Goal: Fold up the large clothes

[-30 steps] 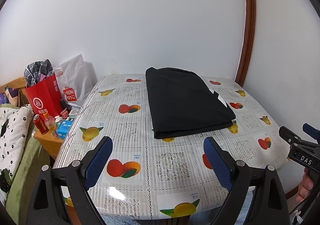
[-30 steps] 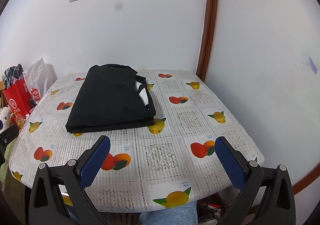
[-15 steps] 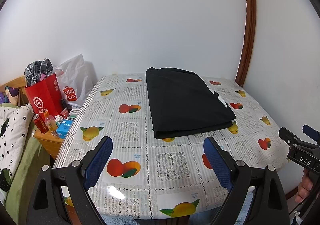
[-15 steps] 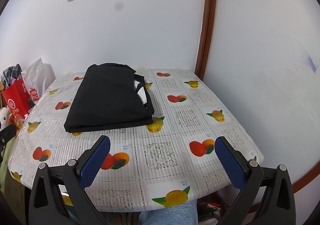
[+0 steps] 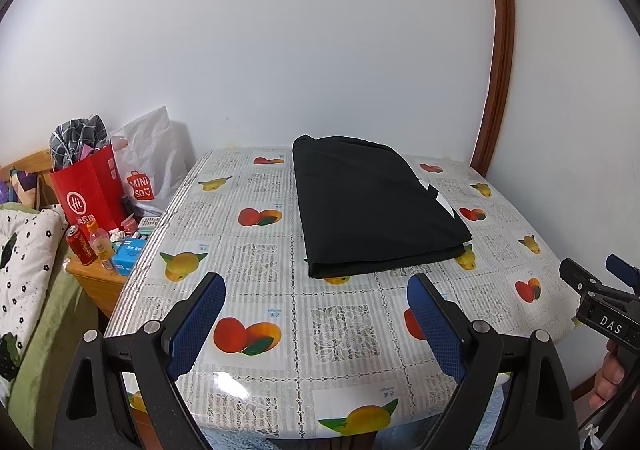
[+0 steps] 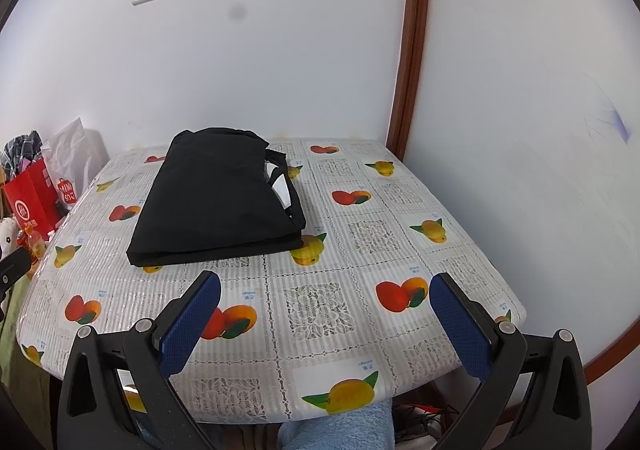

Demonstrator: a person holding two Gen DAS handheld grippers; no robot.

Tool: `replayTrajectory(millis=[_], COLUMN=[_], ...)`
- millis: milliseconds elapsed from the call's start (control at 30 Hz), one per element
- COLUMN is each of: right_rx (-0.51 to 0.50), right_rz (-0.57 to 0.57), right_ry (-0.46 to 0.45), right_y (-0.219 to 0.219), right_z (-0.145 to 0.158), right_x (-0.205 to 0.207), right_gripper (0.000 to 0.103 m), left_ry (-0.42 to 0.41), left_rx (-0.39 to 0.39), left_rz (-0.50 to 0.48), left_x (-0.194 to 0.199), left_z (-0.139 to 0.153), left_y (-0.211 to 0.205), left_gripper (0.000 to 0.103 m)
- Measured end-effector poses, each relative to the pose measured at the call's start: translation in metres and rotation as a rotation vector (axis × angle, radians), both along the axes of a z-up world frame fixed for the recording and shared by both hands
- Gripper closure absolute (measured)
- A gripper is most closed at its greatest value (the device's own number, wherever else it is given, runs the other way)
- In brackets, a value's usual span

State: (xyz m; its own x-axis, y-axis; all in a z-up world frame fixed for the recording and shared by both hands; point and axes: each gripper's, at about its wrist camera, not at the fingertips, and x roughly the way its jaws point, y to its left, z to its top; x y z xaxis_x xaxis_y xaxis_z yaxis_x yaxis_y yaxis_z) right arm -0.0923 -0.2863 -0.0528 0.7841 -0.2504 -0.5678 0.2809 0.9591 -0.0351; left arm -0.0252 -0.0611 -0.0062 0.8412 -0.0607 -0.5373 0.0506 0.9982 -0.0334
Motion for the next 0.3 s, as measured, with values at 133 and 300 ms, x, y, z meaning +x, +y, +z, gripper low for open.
replayTrajectory(millis=[133, 300], right_rx=[0.003, 0.007], right_rz=[-0.004, -0.001], right_ry=[-0.002, -0.006], right_y=[0.0007, -0.0008], right_z=[0.0007, -0.0018], right_x=[-0.0015, 0.0018], right_gripper=[0.000, 0.000], left_ry=[-0.001, -0.003], left_rx=[-0.004, -0.012], left_rz=[0.001, 0.000], left_x=[0.0000, 0.0045], left_z=[0.0000, -0.0006], left_y=[-0.0007, -0.0028], left_gripper=[0.011, 0.011])
